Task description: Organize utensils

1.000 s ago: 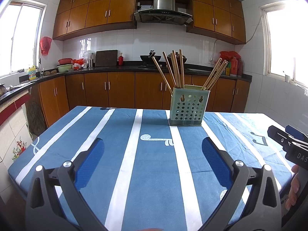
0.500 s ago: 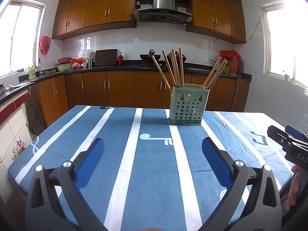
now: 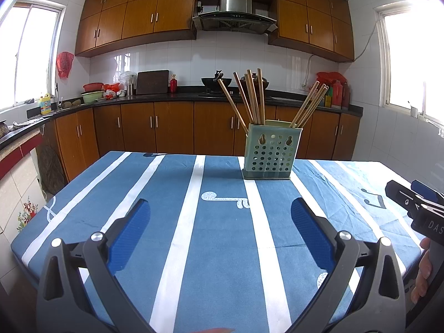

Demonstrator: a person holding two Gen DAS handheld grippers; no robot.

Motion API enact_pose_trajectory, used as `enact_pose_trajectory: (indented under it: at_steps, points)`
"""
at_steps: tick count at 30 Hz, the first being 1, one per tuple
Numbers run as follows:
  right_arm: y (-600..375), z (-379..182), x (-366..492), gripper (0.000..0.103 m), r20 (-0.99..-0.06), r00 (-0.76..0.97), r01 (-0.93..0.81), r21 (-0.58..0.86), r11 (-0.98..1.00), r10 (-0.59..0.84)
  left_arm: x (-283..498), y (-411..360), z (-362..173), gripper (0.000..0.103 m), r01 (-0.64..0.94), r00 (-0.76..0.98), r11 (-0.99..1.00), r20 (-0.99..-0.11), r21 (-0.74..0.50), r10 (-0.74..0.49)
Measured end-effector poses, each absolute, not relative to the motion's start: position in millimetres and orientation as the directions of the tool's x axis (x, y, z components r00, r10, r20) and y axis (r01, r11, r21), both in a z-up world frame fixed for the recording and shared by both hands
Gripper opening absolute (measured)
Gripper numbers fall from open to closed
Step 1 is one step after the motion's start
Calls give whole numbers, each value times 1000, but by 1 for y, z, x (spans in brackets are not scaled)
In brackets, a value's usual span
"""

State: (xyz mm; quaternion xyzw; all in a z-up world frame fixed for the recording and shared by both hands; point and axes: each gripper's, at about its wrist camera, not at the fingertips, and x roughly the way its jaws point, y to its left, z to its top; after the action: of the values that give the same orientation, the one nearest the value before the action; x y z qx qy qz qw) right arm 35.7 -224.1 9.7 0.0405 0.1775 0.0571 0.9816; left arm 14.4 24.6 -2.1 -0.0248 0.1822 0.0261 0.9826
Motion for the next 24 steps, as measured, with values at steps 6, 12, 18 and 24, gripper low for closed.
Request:
enact_pose_trajectory:
  at_steps: [6, 12, 18, 24]
  points:
    - [-224, 10, 36, 101, -345, 930, -97, 100, 990, 126, 14, 24, -4, 99, -60, 931, 997, -362, -40, 42]
    - [-224, 10, 36, 101, -344, 930, -97, 101, 990, 127, 14, 24, -3, 99, -60, 933, 997, -357, -38, 43]
    - [-224, 10, 35, 101, -345, 930, -97, 101, 990, 126, 14, 22, -7, 99, -62, 932, 997, -361, -35, 45]
    - [-225, 10, 36, 101, -345, 930, -97, 102, 990, 127, 14, 24, -5, 99, -63, 930, 997, -366, -43, 42]
